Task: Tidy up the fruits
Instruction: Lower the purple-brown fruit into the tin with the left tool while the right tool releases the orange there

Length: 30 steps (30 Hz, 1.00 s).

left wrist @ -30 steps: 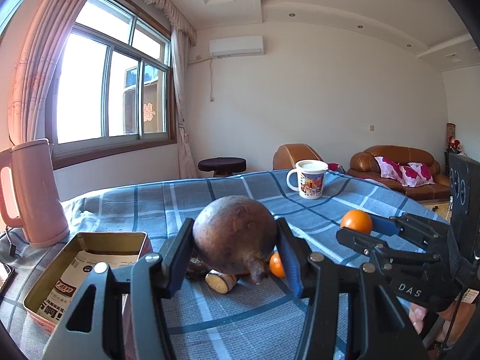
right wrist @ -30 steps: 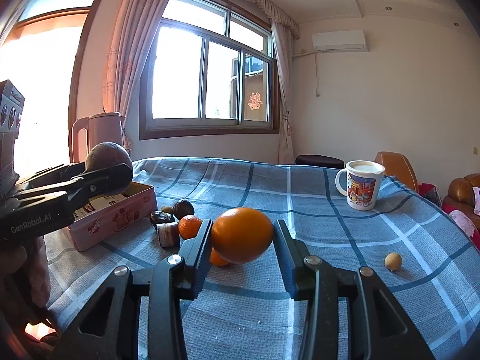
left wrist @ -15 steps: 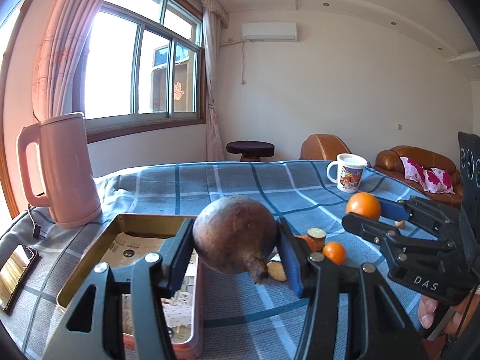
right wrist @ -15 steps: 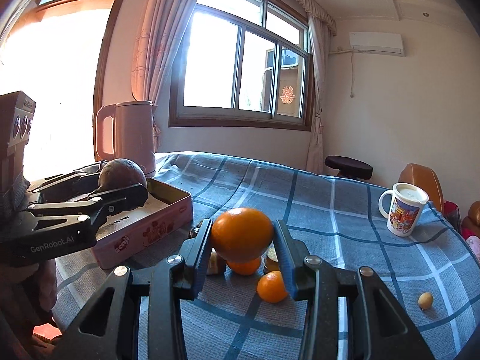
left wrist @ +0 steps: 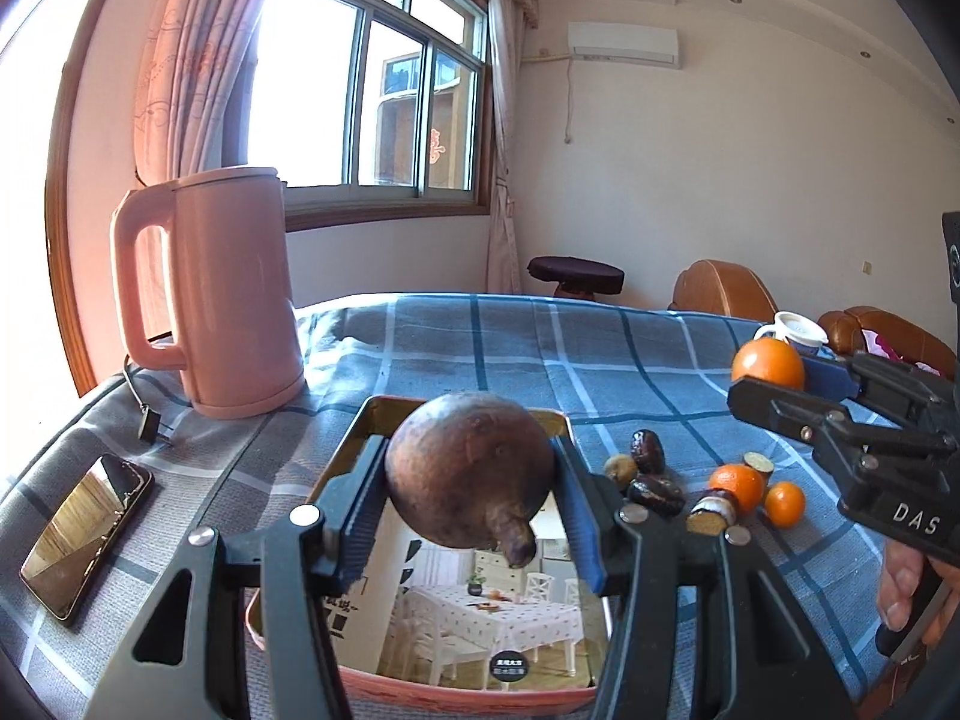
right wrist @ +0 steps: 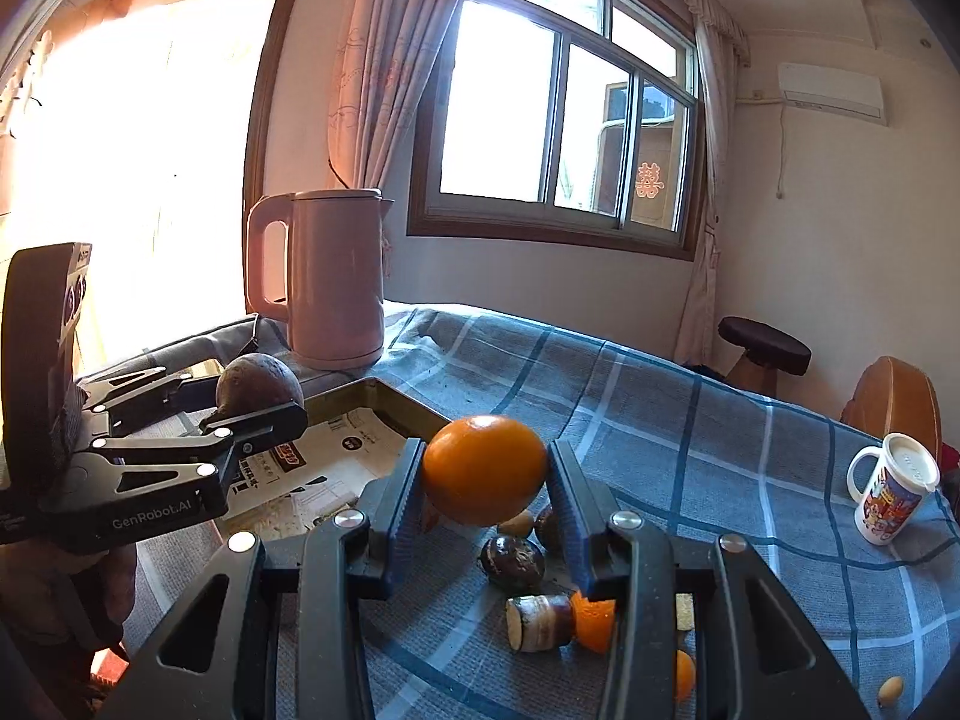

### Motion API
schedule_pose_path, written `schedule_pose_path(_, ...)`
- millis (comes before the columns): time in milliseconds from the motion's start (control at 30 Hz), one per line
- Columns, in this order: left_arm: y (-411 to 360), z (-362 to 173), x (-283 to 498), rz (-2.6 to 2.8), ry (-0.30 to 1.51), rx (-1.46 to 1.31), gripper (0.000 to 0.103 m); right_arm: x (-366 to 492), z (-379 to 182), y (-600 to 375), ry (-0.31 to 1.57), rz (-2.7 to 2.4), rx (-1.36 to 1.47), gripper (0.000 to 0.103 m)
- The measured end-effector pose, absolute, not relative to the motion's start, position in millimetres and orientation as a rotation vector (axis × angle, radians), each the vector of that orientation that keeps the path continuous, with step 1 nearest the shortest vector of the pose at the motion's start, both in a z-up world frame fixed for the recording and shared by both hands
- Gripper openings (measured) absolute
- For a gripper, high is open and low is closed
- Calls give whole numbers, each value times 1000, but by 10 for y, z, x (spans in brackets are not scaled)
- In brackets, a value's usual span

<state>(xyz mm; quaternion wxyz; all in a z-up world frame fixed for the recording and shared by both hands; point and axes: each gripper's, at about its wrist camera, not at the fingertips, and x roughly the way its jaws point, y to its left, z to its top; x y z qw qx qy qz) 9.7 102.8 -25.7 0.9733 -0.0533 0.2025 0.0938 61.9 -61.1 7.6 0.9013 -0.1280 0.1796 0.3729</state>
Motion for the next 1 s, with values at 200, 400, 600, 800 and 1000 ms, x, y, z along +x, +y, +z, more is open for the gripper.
schedule_pose_path(200, 1219, -313, 132, 216, 448, -118, 55, 657, 53, -249, 388, 813, -312, 43)
schedule_pose_path(400, 1328, -378, 169, 222, 485, -124, 55, 614, -40, 56, 408, 850, -373, 43)
schedule_pose_path(600, 1382, -427, 190, 223, 513, -126, 55, 672, -279, 273, 475, 871, -400, 43)
schedule_pose_path(800, 1452, -497, 233, 239, 551, -131, 55, 728, -449, 349, 525, 873, -391, 43)
schedule_pose_path(1000, 1450, -517, 266, 239, 570, -123, 55, 752, -490, 354, 543, 870, -387, 43)
